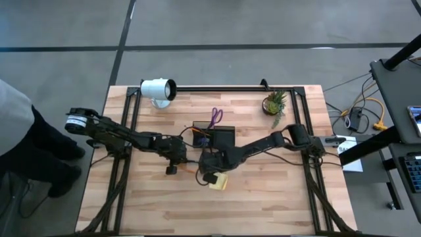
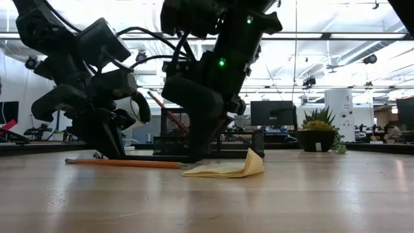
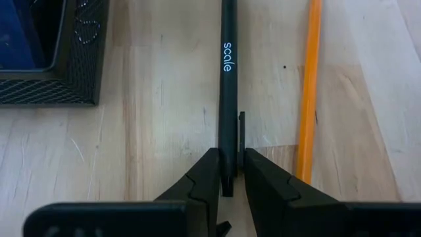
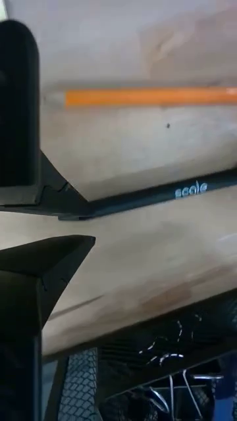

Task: Pick and place office supplies into organizer
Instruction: Put the bottom black pen into the black desk organizer

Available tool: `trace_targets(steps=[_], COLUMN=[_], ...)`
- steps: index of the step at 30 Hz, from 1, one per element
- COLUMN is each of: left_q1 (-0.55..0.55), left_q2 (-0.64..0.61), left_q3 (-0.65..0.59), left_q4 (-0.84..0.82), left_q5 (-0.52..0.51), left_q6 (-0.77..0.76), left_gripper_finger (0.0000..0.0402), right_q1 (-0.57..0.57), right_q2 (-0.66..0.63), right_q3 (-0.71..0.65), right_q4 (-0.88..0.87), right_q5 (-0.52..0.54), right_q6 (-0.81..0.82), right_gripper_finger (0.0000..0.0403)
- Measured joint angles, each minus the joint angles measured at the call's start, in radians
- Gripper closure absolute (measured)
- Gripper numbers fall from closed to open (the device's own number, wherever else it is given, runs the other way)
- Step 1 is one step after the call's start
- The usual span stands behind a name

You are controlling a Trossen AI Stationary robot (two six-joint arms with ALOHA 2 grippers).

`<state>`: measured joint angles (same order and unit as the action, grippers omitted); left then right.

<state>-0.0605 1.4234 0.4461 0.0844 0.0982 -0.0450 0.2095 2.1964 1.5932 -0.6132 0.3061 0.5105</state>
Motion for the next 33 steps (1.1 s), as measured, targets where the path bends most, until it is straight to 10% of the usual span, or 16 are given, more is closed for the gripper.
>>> trace_targets(steps=[33], left_q1=[0.0], left_q2=[-0.065], left_q3=[0.0], left_q4=[-0.051], left_q5=[-0.006], left_q6=[-0.001], left_gripper_finger=[0.0356], right_q1=[-0.004], right_q2=[-0.016], right_q3=[0.0], right_q4=[-0.002], right_q5=[-0.049], right_q6=[-0.111], right_gripper_finger=[0.0355])
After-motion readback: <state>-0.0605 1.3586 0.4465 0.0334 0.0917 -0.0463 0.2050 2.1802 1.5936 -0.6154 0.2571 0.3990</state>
